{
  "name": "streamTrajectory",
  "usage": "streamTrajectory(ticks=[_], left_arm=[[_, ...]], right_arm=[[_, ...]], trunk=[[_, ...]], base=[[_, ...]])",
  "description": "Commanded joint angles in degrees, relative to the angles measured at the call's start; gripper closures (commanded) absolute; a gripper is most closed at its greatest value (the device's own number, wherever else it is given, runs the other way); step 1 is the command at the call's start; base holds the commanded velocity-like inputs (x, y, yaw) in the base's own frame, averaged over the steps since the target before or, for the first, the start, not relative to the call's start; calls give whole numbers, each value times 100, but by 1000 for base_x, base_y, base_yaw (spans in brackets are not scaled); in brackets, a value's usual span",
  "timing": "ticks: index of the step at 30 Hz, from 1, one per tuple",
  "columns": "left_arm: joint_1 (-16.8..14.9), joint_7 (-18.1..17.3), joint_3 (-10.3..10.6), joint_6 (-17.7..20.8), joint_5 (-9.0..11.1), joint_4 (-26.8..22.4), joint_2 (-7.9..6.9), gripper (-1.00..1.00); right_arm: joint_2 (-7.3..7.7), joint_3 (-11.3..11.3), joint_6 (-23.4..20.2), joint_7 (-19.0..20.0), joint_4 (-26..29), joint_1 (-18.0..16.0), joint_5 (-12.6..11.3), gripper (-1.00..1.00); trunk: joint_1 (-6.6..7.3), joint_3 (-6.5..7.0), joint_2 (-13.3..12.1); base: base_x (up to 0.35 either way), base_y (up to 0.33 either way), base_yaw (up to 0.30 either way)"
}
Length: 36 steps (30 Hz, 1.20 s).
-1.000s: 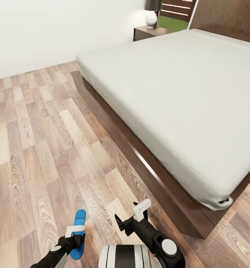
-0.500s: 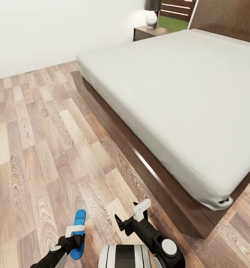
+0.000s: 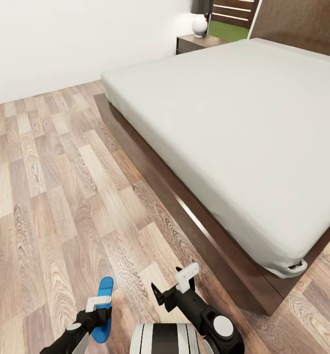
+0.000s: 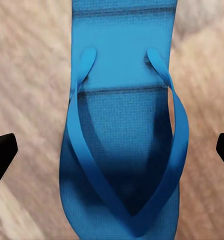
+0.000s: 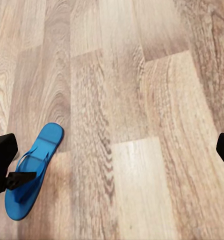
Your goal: In the bedroom, move the book from the bed onto either nightstand, and place the two sandals side by side next to the bed.
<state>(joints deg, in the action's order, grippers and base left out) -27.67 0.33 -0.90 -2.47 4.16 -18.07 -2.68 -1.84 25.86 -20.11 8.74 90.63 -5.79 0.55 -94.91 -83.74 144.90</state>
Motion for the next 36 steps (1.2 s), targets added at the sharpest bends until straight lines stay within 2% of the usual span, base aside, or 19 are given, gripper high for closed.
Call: streamTrajectory(ticks=[1, 20, 29, 36], left_arm=[[-2, 15, 2, -15, 45, -8, 1, -100], [-10, 260, 1, 54, 44, -368, 67, -100], [-11, 289, 2, 61, 34, -411, 152, -100], [-11, 285, 6, 56, 24, -389, 199, -100]], right_arm=[[-3, -4, -33, 21, 7, -1, 6, -100], [-9, -8, -43, 14, -13, -6, 6, -100], [-8, -10, -38, 21, -7, -7, 6, -100], [-7, -10, -37, 22, -2, -9, 6, -100]], trunk=[[1, -3, 1], [1, -3, 1], [1, -3, 1], [-17, -158, 11]], base=[[0, 0, 0], [0, 0, 0], [0, 0, 0], [0, 0, 0]])
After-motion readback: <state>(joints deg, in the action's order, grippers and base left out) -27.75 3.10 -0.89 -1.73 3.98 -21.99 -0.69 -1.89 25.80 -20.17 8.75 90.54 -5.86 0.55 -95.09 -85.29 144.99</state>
